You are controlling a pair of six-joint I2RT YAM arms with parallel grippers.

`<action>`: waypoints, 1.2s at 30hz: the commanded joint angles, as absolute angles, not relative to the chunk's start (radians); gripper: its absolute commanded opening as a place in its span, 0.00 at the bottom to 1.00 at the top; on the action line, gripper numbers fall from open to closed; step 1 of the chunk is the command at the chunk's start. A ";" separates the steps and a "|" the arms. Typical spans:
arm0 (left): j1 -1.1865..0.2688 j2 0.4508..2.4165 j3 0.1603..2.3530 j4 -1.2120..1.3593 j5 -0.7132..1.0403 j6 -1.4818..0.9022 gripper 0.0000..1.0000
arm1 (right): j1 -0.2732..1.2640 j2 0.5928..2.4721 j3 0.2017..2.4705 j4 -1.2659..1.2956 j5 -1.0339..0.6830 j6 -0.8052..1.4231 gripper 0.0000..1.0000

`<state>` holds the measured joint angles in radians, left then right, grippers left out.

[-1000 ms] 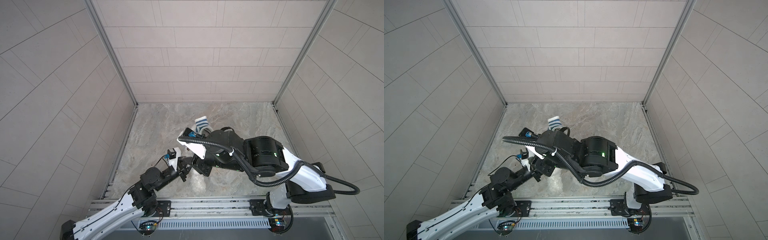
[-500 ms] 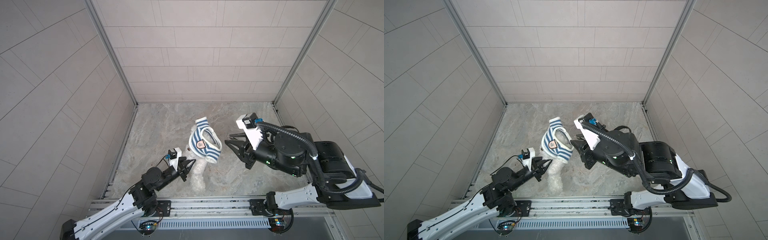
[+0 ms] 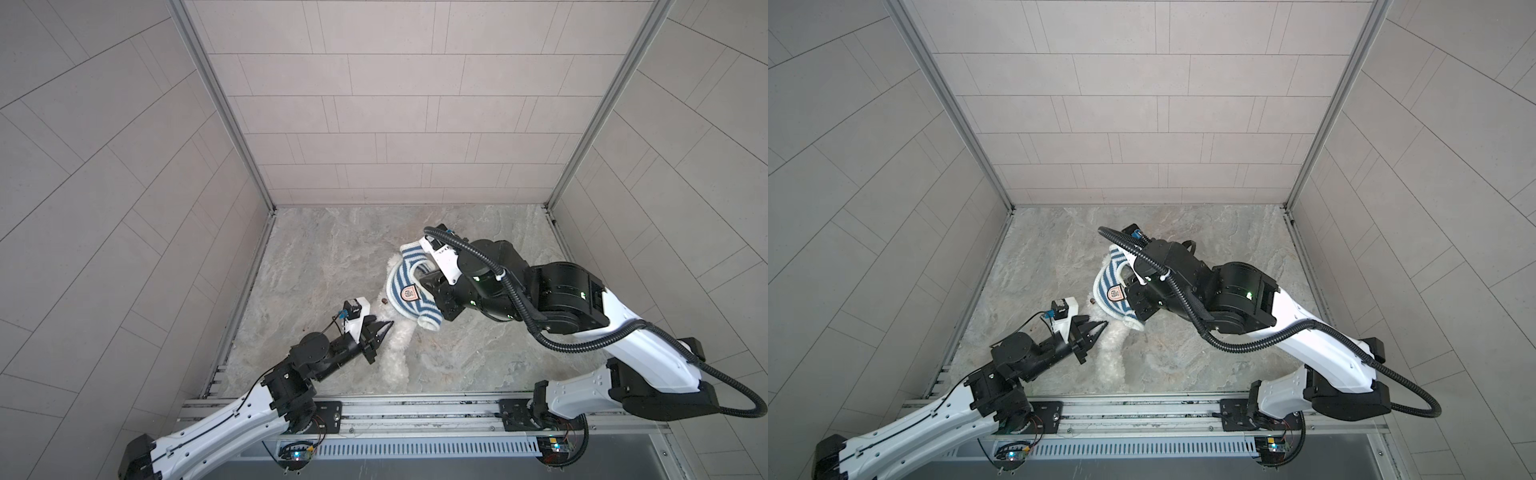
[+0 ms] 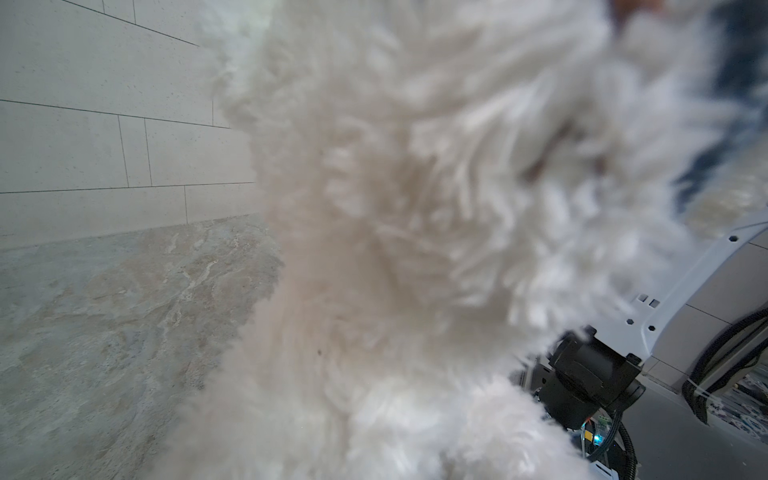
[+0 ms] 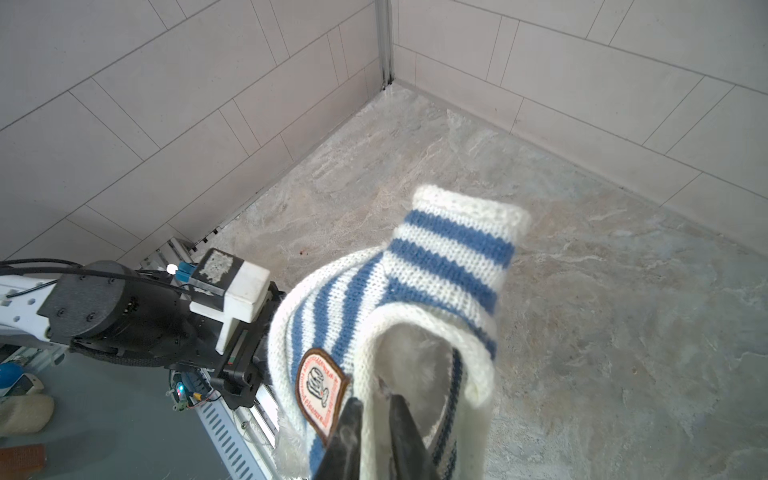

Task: Dress the teddy bear
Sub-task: 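Lower the sweater's neck opening over the bear's head with the right gripper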

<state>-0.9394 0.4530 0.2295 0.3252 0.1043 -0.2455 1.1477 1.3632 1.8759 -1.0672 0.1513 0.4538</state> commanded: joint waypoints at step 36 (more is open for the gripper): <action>-0.946 0.420 0.234 0.351 0.124 -0.221 0.00 | 1.002 1.368 1.645 -0.849 -0.168 0.560 0.37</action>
<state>-0.9394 0.4362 0.2272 0.2825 0.1074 -0.2344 1.0012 1.3670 1.6650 -0.8684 -0.1371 0.5434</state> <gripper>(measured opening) 0.142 0.378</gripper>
